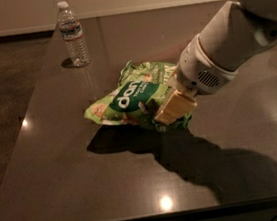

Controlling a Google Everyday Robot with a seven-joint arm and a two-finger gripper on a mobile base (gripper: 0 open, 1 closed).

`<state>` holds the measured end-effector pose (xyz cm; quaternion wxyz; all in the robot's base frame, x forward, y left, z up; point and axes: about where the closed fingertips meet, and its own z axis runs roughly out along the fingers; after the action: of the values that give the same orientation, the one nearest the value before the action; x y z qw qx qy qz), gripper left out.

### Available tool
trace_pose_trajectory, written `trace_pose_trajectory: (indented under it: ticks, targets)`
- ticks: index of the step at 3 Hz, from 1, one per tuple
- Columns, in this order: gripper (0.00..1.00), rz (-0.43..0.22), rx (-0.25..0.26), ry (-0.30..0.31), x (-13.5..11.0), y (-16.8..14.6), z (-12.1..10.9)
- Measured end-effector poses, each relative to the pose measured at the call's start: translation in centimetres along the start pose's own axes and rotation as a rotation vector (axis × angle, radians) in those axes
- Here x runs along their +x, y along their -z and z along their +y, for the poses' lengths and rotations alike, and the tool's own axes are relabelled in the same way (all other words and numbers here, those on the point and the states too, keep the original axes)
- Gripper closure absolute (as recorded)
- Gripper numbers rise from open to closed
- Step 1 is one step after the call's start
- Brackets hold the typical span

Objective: Move green rice chip bag near green jalapeno chip bag

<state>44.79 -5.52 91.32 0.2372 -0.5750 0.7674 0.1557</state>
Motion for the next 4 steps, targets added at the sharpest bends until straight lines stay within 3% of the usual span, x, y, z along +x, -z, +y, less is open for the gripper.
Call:
trace_pose_trajectory:
  ticks: [1,2,4]
  targets:
    - [1.00,-0.014,0.086,-0.074,1.1,0.8,-3.9]
    - [0.82,0.001,0.163,-0.121,2.6,1.1,-6.7]
    - [0.35,0.035,0.254,-0.177,5.6,2.3,-10.3]
